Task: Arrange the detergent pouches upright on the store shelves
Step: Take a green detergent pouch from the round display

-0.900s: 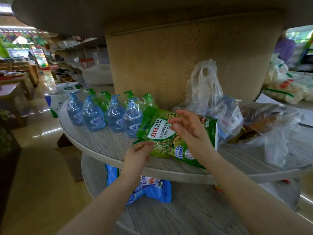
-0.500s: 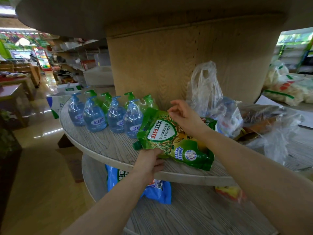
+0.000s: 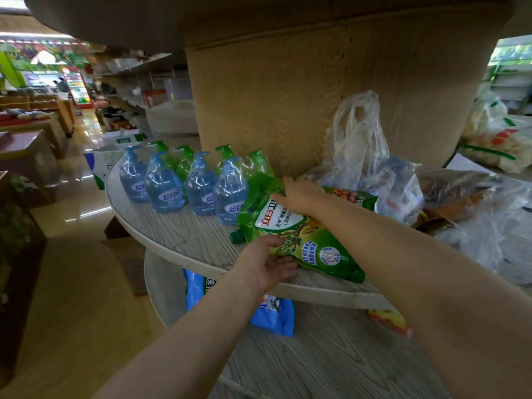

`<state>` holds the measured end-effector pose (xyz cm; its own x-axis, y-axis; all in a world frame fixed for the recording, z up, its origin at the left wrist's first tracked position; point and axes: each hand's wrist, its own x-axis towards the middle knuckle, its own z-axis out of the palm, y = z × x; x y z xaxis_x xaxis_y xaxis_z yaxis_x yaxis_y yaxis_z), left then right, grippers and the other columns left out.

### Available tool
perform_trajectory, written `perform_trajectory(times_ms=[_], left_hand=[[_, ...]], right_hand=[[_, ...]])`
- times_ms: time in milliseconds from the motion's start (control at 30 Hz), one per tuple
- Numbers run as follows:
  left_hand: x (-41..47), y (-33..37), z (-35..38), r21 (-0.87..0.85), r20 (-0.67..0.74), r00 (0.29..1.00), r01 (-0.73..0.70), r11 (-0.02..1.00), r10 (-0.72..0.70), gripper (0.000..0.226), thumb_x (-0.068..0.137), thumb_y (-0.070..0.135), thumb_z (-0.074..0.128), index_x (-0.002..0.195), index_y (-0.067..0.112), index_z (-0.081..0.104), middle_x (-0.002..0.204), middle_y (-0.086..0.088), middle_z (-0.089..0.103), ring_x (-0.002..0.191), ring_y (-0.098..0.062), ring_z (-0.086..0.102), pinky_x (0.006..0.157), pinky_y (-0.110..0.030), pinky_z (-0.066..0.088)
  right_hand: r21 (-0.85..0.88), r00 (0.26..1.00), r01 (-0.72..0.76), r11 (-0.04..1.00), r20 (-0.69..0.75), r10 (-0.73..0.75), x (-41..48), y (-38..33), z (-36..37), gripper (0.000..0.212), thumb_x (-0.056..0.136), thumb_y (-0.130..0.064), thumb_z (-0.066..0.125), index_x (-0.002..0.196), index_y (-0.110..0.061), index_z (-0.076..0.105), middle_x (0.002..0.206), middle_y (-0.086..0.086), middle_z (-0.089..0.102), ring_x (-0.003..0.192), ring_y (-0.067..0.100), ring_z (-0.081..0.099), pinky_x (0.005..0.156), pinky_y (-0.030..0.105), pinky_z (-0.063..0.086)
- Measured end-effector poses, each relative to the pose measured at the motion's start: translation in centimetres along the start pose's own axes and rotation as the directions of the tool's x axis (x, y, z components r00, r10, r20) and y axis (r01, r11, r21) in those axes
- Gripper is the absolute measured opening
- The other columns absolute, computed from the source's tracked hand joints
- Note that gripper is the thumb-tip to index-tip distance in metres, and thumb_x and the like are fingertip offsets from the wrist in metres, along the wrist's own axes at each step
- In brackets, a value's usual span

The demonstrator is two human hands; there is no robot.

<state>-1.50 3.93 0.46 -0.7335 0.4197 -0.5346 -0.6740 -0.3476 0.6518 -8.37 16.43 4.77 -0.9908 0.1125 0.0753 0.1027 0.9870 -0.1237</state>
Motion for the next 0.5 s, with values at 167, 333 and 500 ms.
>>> perform_trajectory(times_ms=[167, 333, 500], left_hand=[[0.2, -0.3, -0.3, -0.085, 0.025, 1.0, -0.01, 0.996, 0.012, 0.048, 0.088, 0.004, 0.049, 0.133, -0.009, 0.037, 0.103, -0.024, 0.051, 0.128, -0.039, 0.043, 0.111, -0.047, 0.031], [0.1, -0.5, -0.7, -0.113, 0.058, 0.998, -0.014, 0.993, 0.021, 0.047, 0.088, 0.009, 0.051, 0.13, -0.007, 0.041, 0.099, -0.023, 0.053, 0.126, -0.039, 0.045, 0.111, -0.047, 0.032], [-0.1, -1.4, -0.9, -0.116, 0.059, 0.996, -0.053, 0.992, 0.06, 0.043, 0.087, 0.007, 0.052, 0.126, -0.008, 0.041, 0.109, -0.025, 0.053, 0.114, -0.037, 0.05, 0.111, -0.044, 0.034]], right_hand=[[0.009, 0.999, -0.004, 1.0, -0.036, 0.004, 0.3, -0.7, -0.4, 0.064, 0.09, -0.055, 0.045, 0.126, -0.001, 0.044, 0.127, 0.019, 0.055, 0.119, 0.033, 0.05, 0.096, 0.042, 0.041], [0.039, 0.996, 0.017, 0.999, -0.092, -0.013, -0.9, -1.6, -2.4, 0.046, 0.081, -0.053, 0.061, 0.096, -0.009, 0.058, 0.103, 0.006, 0.065, 0.095, 0.024, 0.062, 0.073, 0.031, 0.042], [0.028, 0.972, 0.067, 0.997, -0.227, -0.059, -4.7, -2.6, -3.9, 0.051, 0.078, -0.051, 0.065, 0.107, -0.01, 0.055, 0.108, 0.006, 0.064, 0.099, 0.024, 0.06, 0.069, 0.029, 0.035]])
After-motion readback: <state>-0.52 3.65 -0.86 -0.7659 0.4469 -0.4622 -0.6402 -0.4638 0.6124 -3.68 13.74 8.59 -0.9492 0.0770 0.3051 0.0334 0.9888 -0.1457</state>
